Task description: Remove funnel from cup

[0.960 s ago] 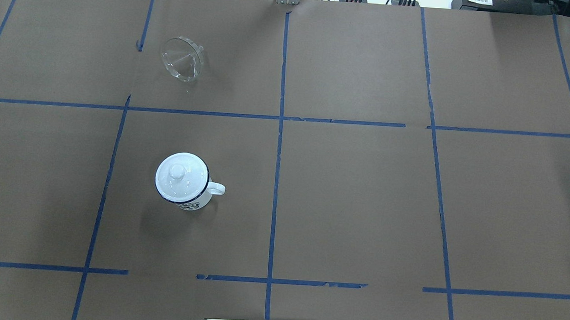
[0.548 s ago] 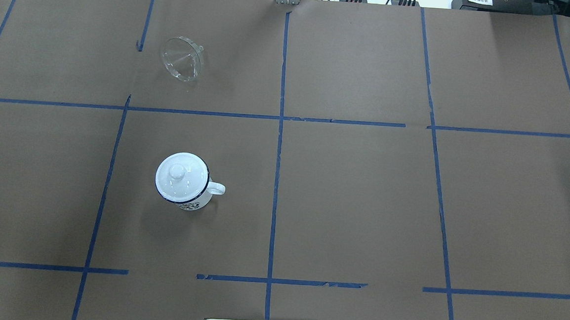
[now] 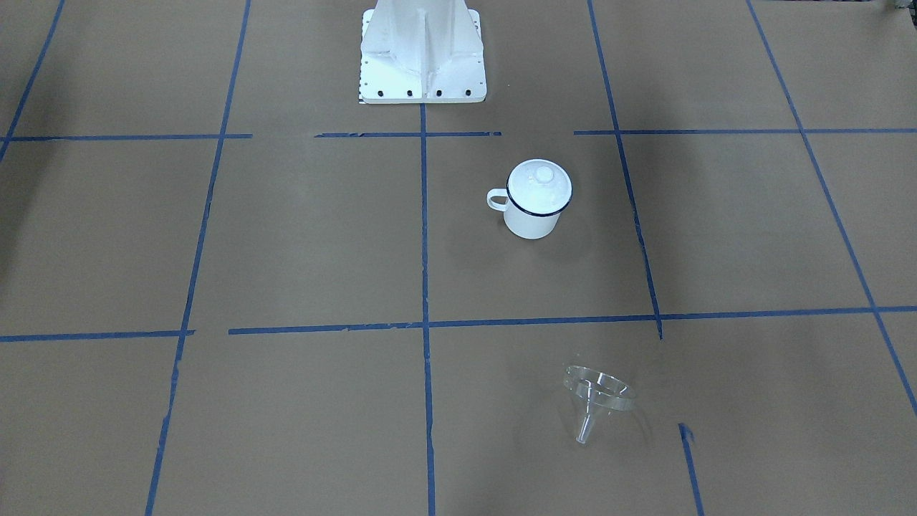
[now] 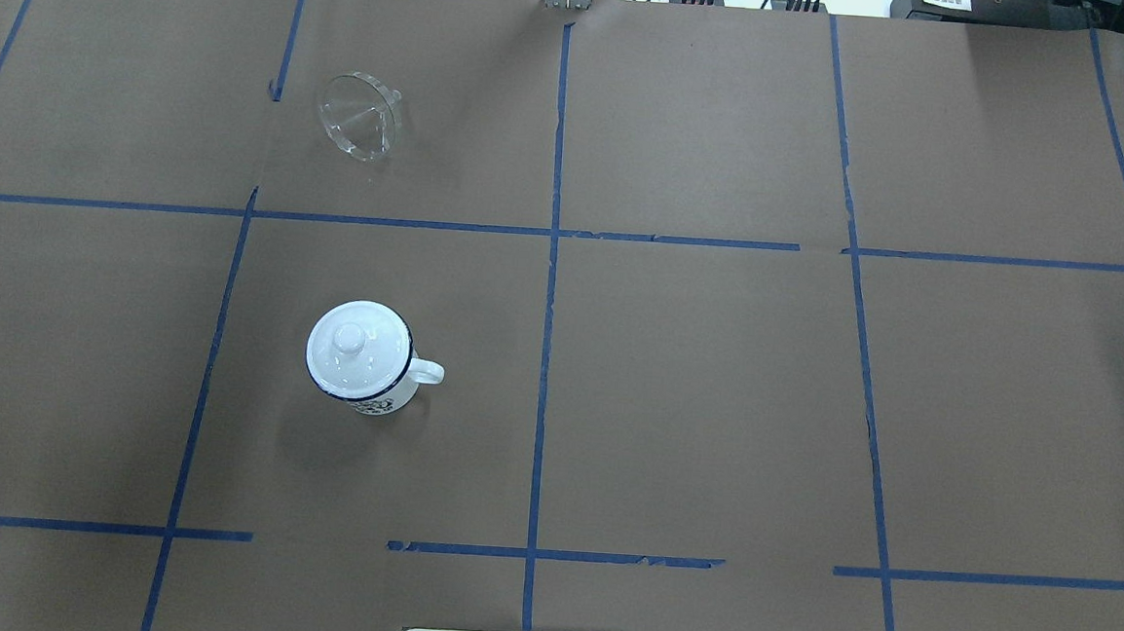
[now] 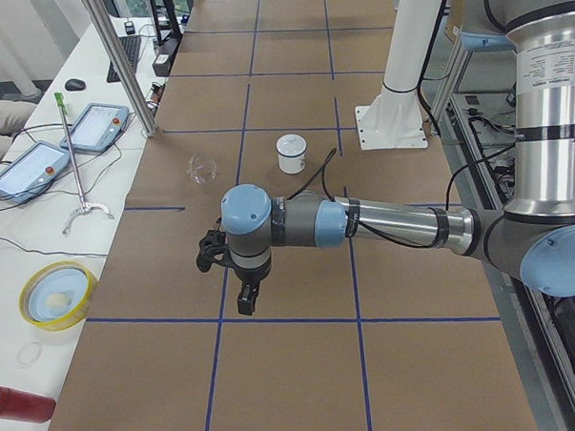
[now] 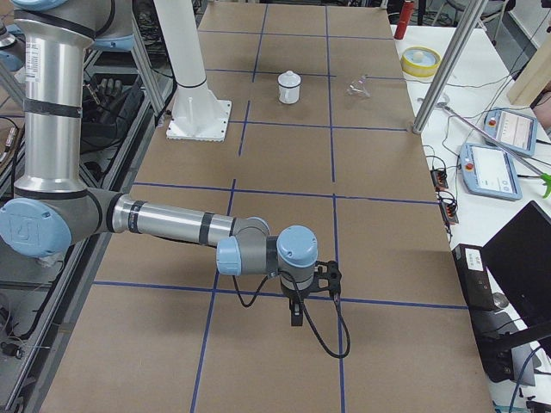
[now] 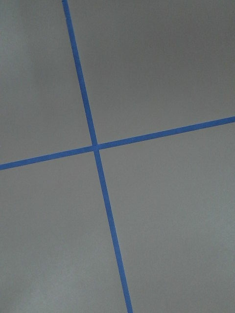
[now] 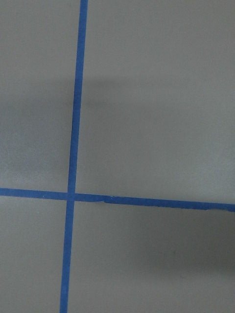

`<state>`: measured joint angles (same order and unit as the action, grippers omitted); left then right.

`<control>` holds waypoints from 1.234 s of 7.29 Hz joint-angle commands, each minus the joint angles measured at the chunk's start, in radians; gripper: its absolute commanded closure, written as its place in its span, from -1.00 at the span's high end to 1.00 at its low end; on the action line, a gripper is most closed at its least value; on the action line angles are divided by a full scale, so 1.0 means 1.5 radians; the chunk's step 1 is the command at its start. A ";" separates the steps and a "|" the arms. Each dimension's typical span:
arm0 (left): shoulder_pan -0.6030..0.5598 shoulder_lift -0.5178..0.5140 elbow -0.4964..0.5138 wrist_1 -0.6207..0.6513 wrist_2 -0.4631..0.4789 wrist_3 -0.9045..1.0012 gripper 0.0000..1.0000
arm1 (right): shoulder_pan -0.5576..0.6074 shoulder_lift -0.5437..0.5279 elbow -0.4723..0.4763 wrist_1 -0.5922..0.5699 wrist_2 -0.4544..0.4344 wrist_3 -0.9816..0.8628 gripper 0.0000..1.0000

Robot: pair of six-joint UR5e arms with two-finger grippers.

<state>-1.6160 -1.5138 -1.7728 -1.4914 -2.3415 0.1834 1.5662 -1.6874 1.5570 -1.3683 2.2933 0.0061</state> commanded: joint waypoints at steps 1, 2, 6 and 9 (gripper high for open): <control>0.002 -0.004 0.025 -0.072 0.001 -0.002 1.00 | 0.000 0.000 0.000 0.000 0.000 0.000 1.00; 0.003 -0.006 0.046 -0.103 0.001 0.000 1.00 | 0.000 0.000 0.000 0.000 -0.001 0.000 1.00; 0.004 0.006 0.062 -0.056 0.005 0.005 1.00 | 0.000 0.000 0.000 0.000 0.000 0.000 1.00; 0.003 -0.035 0.058 0.097 0.011 0.005 1.00 | 0.000 0.000 0.000 0.000 -0.001 0.000 1.00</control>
<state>-1.6111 -1.5395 -1.6809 -1.4444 -2.3303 0.1902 1.5662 -1.6874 1.5570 -1.3683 2.2927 0.0061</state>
